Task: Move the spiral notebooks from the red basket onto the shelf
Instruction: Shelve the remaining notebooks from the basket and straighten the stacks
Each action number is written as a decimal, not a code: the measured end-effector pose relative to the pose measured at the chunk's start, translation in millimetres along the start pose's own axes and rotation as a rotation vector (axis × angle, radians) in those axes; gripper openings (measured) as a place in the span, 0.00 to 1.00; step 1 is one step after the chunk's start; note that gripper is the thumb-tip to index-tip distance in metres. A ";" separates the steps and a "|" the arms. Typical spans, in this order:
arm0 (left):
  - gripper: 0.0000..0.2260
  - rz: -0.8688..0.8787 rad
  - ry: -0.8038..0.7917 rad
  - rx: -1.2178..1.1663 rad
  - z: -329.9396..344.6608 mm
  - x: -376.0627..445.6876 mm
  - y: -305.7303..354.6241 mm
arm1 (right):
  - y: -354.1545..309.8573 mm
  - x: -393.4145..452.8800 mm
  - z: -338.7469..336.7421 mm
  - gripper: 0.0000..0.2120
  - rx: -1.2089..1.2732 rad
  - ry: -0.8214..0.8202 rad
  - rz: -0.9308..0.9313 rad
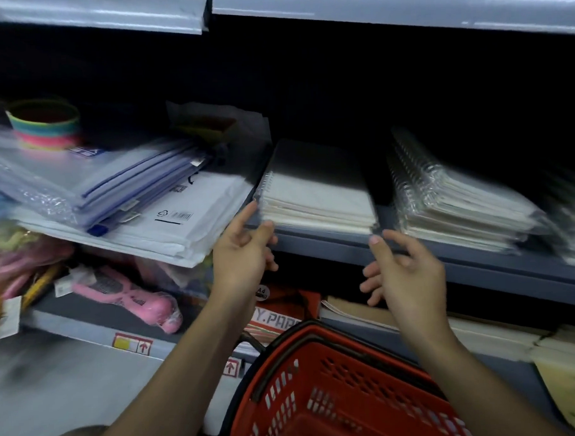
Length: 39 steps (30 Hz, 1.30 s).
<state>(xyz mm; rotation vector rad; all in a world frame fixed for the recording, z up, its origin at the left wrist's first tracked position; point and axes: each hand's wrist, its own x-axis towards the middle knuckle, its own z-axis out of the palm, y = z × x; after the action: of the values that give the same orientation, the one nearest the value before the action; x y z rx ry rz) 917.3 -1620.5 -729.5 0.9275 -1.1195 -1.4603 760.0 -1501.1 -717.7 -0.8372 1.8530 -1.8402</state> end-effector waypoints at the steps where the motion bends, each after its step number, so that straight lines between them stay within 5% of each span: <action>1: 0.17 -0.009 -0.007 0.012 -1.7 -6.5 -2.5 | 4.6 -8.9 -7.8 0.09 -0.010 -0.027 0.015; 6: 0.09 -0.329 -0.115 -0.023 2.0 -47.2 -42.4 | 70.5 -70.7 -57.9 0.04 -0.111 -0.138 0.279; 10: 0.05 -0.582 -0.304 0.404 -2.8 -78.5 -108.0 | 149.4 -123.5 -89.2 0.10 -0.256 -0.230 0.654; 13: 0.05 -0.569 -0.415 0.841 -20.3 -106.9 -155.3 | 191.0 -152.8 -90.4 0.11 -0.363 -0.275 0.845; 16: 0.12 -0.543 -0.666 1.209 -23.2 -125.5 -177.6 | 210.3 -162.7 -90.5 0.12 -0.461 -0.218 0.828; 22: 0.23 -0.555 -0.820 1.543 -26.1 -127.6 -192.1 | 209.5 -186.1 -85.5 0.10 -0.271 -0.274 1.106; 27: 0.18 -0.637 -0.871 1.596 -35.1 -129.6 -194.2 | 208.2 -186.0 -80.4 0.06 -0.200 -0.191 1.144; 33: 0.17 -0.572 -0.730 1.567 -27.7 -143.6 -176.5 | 203.4 -192.3 -87.6 0.04 -0.132 -0.116 1.153; 39: 0.13 -0.563 -0.482 1.059 -37.0 -152.1 -144.9 | 179.2 -193.7 -105.5 0.07 0.031 0.011 1.090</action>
<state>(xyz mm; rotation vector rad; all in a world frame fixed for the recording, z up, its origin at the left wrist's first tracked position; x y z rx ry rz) 940.1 -1471.7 -880.5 1.7699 -2.2172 -1.5417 810.2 -1302.3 -914.5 0.2262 1.7147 -1.1332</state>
